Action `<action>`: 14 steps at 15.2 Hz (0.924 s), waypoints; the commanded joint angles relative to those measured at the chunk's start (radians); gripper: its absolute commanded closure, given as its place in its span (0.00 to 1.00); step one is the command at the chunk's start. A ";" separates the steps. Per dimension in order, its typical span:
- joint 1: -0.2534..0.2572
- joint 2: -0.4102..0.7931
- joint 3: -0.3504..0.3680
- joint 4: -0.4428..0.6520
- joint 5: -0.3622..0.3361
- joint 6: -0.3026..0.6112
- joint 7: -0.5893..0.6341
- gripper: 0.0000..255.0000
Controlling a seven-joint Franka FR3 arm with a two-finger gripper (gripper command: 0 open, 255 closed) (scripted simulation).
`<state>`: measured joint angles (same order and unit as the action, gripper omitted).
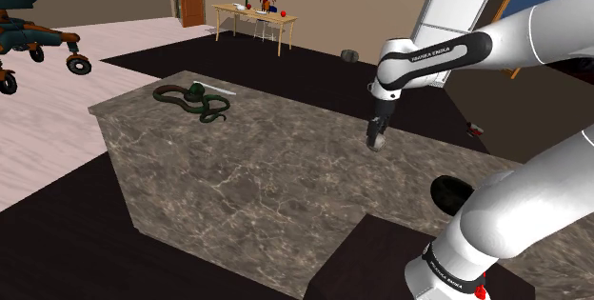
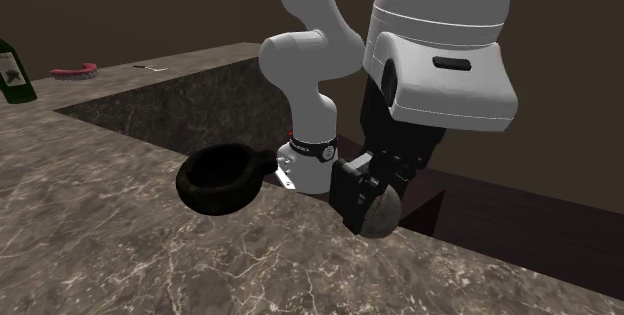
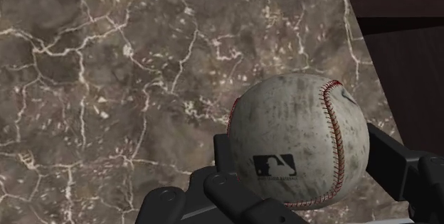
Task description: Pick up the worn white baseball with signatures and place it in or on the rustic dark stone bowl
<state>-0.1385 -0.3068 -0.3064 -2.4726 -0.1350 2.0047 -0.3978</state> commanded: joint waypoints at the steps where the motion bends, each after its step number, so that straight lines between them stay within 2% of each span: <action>1: 0.000 -0.015 0.003 0.013 -0.001 -0.028 0.002 1.00; 11: 0.000 -0.064 0.017 0.098 -0.001 -0.162 0.004 1.00; 14: -0.036 -0.166 -0.003 0.018 -0.044 -0.180 -0.023 1.00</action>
<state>-0.1642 -0.4359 -0.3061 -2.4343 -0.1661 1.8404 -0.4151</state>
